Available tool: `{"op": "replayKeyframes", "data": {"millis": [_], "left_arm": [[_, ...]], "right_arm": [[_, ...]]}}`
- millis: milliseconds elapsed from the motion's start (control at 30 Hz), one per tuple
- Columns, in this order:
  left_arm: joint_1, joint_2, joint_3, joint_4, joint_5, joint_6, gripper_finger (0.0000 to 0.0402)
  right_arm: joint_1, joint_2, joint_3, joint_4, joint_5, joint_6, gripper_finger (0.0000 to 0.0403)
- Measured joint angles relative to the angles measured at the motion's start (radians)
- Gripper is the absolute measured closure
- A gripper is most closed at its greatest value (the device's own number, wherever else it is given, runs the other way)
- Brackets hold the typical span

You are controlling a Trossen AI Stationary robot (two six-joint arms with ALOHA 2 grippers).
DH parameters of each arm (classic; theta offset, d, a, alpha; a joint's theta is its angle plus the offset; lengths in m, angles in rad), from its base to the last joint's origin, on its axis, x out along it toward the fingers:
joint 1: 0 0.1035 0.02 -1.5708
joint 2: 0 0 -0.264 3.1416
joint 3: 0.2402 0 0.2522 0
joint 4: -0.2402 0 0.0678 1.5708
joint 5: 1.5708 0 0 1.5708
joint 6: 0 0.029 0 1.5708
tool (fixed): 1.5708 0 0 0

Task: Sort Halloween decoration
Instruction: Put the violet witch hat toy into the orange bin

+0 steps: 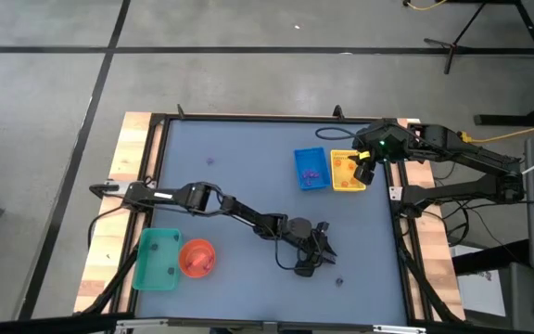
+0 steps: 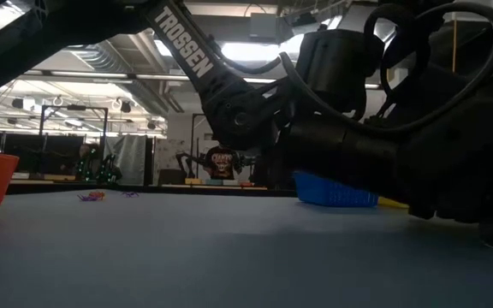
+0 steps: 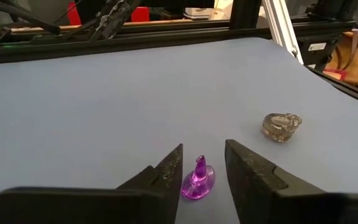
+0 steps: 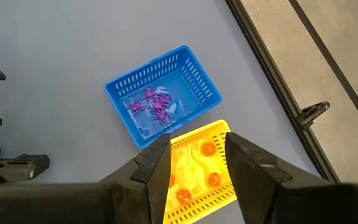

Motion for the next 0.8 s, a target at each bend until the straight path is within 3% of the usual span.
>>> {"op": "replayKeyframes", "data": {"millis": [800], "left_arm": [[0.001,0.000,0.000,-0.004,-0.003,0.000,0.0304]], "right_arm": [[0.000,0.000,0.000,0.000,0.000,0.000,0.0251]]}}
